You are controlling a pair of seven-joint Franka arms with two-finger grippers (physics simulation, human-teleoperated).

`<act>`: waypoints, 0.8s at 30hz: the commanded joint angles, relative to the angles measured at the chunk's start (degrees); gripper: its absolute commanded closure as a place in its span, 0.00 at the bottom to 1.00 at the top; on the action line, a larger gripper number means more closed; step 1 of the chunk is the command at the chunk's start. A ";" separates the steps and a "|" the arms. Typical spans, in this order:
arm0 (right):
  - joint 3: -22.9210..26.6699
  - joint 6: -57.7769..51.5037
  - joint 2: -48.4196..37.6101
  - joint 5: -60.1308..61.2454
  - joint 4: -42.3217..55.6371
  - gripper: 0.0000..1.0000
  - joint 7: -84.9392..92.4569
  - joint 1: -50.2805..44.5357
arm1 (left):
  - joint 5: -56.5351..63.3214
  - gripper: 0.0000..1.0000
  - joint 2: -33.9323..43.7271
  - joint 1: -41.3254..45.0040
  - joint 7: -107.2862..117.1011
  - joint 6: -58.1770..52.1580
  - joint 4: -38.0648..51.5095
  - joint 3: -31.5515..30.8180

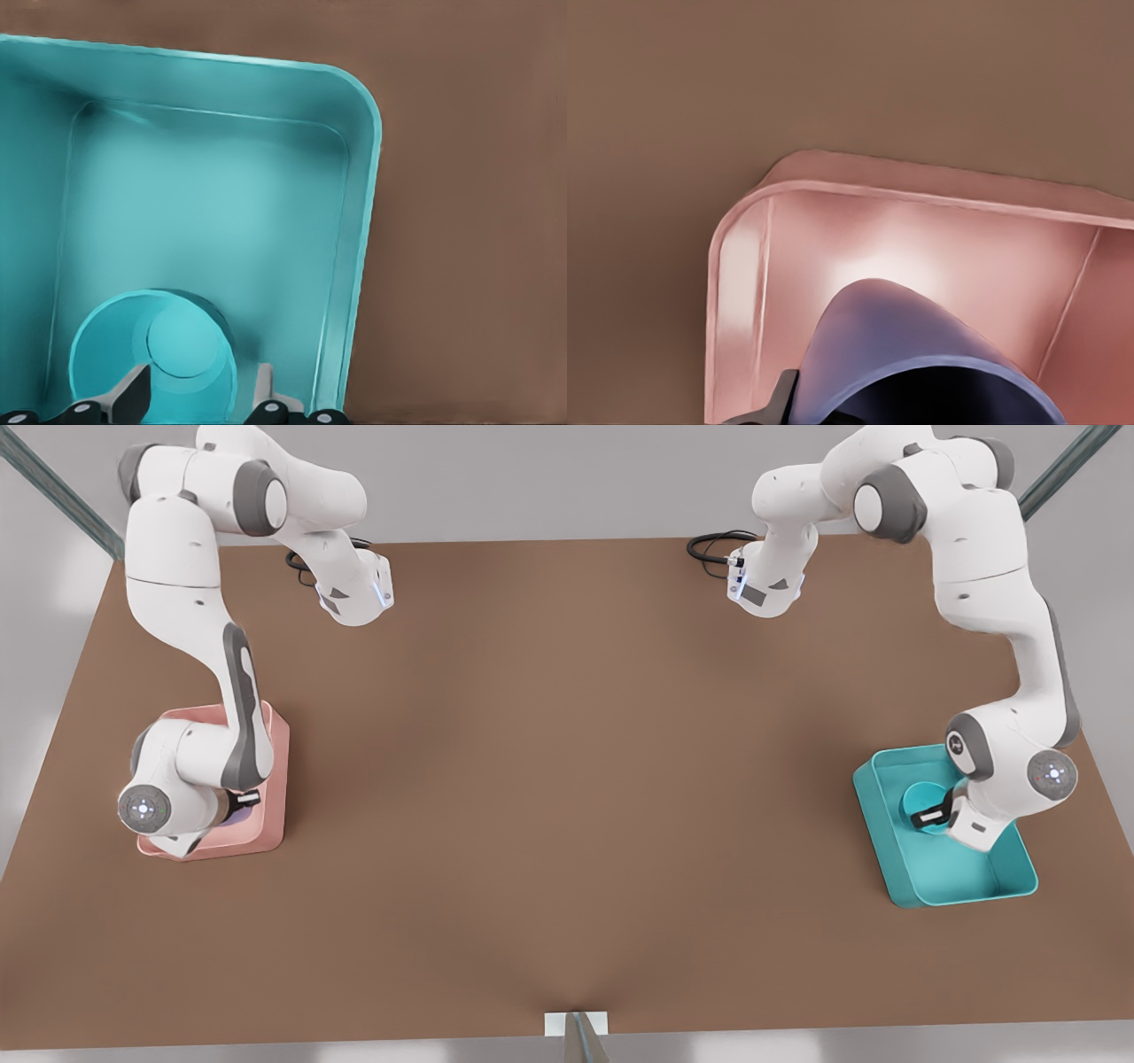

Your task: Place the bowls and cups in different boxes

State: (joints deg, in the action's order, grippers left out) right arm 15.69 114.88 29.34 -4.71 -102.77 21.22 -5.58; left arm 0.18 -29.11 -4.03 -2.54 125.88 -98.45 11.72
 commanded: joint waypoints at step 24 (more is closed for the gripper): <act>-10.24 -37.89 -17.39 1.63 24.91 0.00 -3.38 0.22 | -0.18 0.00 15.66 4.64 5.18 -47.40 20.84 -16.20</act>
State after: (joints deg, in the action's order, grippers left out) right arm 5.69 83.10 12.47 -3.10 -77.81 24.04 -5.42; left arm -0.03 -13.51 0.61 0.83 79.99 -77.63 -4.47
